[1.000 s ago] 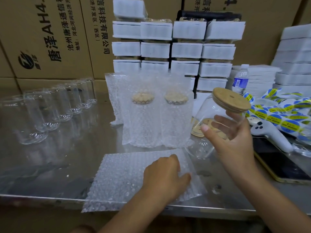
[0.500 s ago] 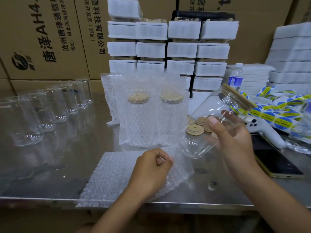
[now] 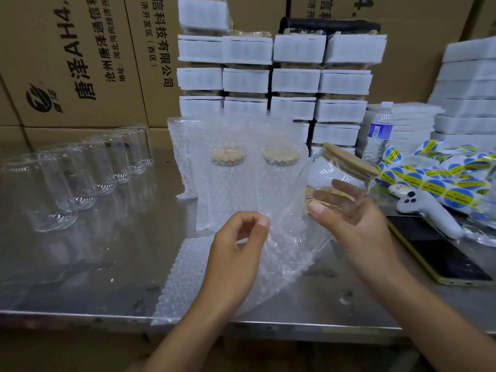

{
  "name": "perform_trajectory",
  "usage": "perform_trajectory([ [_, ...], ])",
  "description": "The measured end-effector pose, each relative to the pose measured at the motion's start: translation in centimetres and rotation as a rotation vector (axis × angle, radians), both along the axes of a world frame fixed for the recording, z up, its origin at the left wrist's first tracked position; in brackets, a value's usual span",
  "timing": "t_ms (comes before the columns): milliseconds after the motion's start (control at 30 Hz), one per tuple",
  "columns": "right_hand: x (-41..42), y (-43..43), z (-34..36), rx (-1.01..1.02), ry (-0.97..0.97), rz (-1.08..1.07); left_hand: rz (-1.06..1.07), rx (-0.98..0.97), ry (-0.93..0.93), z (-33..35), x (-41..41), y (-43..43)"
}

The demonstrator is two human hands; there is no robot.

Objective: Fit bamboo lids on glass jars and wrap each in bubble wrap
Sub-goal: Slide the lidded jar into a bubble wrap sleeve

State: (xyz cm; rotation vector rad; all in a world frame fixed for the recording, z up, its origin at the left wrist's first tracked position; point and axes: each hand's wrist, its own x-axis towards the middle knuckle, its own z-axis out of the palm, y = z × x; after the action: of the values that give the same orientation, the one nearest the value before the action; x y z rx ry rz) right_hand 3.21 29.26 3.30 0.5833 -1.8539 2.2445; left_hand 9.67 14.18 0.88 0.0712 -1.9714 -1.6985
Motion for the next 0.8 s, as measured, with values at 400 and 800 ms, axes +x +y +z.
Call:
perform_trajectory([
  [400, 1.0, -2.4, 0.2, 0.057, 0.006, -0.002, 0.210, -0.739, 0.107, -1.6, 0.1, 0.5],
  [800, 1.7, -4.3, 1.9, 0.523, 0.193, -0.077, 0.287, -0.455, 0.229, 0.3, -0.1, -0.6],
])
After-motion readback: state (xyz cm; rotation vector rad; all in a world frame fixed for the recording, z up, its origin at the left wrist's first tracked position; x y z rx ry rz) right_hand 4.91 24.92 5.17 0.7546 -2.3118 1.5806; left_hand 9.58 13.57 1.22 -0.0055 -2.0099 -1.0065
